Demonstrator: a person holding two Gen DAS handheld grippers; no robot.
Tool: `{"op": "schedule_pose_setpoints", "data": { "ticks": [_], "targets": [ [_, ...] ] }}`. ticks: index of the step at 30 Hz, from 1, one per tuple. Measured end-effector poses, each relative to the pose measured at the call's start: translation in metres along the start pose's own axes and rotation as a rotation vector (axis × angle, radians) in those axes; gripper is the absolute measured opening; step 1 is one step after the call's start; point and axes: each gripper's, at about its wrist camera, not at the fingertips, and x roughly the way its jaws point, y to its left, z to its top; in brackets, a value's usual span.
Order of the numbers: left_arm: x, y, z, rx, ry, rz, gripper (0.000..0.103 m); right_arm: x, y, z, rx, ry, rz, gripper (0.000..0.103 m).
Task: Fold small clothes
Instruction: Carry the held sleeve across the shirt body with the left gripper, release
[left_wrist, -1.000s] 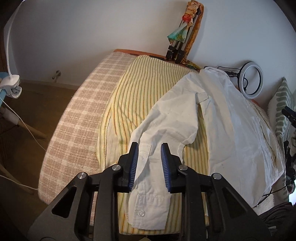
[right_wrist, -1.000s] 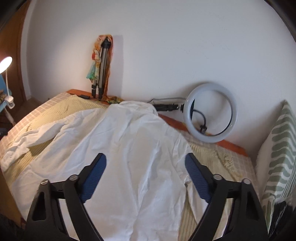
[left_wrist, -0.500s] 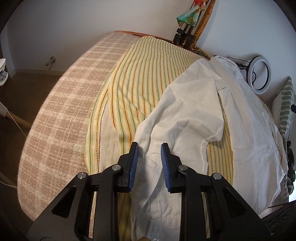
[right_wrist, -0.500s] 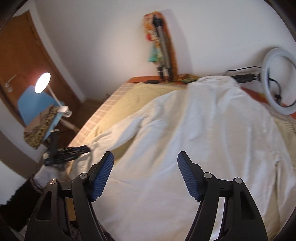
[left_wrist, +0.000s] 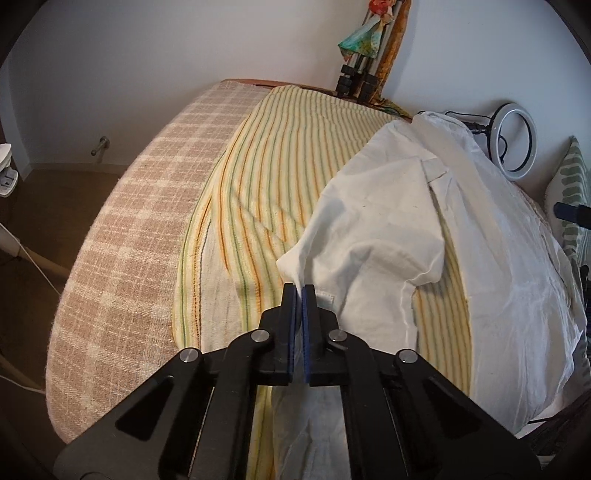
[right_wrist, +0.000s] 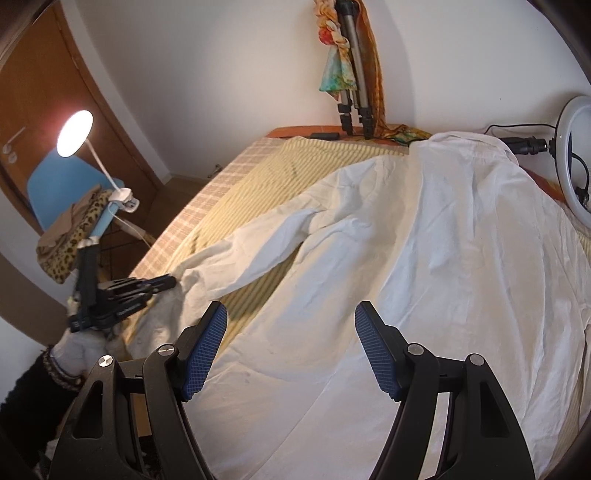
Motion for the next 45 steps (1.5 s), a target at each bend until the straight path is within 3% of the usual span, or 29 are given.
{"op": "schedule_pose_setpoints", "data": {
  "ticks": [9,14,19,26,29,30,34,37,38,39,40,42,45],
  "targets": [
    [-0.038,-0.077,0.006,0.104,-0.062,-0.215,0.000,0.013,-0.019,0.002,0.041,0.022,-0.003,0.071],
    [-0.038,-0.131,0.001,0.161,-0.037,-0.329,0.000,0.019,-0.026,0.004,0.073,0.027,0.045,0.057],
    [-0.024,-0.172,-0.013,0.225,0.011,-0.376,0.000,0.024,-0.035,0.000,0.124,0.038,0.077,0.054],
    [-0.003,-0.198,-0.024,0.224,0.062,-0.414,0.000,0.049,-0.035,-0.005,0.128,0.101,0.088,0.050],
    [-0.006,-0.209,-0.027,0.255,0.073,-0.429,0.000,0.066,-0.035,-0.008,0.119,0.137,0.054,0.032],
    [-0.009,-0.211,-0.028,0.271,0.076,-0.430,0.000,0.074,-0.035,-0.010,0.105,0.155,0.028,0.027],
    [-0.039,-0.202,-0.032,0.302,0.069,-0.423,0.011,0.084,-0.041,-0.019,0.118,0.171,-0.001,0.027],
    [-0.072,-0.174,-0.034,0.276,0.008,-0.375,0.012,0.082,-0.048,-0.024,0.137,0.180,0.017,0.030],
    [-0.077,-0.161,-0.034,0.251,-0.001,-0.345,0.013,0.080,-0.049,-0.024,0.145,0.181,0.026,0.034],
    [-0.079,-0.147,-0.034,0.214,-0.001,-0.313,0.014,0.078,-0.051,-0.026,0.160,0.181,0.042,0.044],
    [-0.076,-0.134,-0.034,0.175,0.008,-0.290,0.024,0.076,-0.052,-0.026,0.171,0.176,0.059,0.053],
    [-0.065,-0.112,-0.037,0.091,0.040,-0.254,0.032,0.074,-0.052,-0.028,0.178,0.172,0.073,0.054],
    [-0.043,-0.102,-0.044,0.023,0.091,-0.256,0.032,0.078,-0.045,-0.028,0.151,0.180,0.072,0.054]
  ]
}}
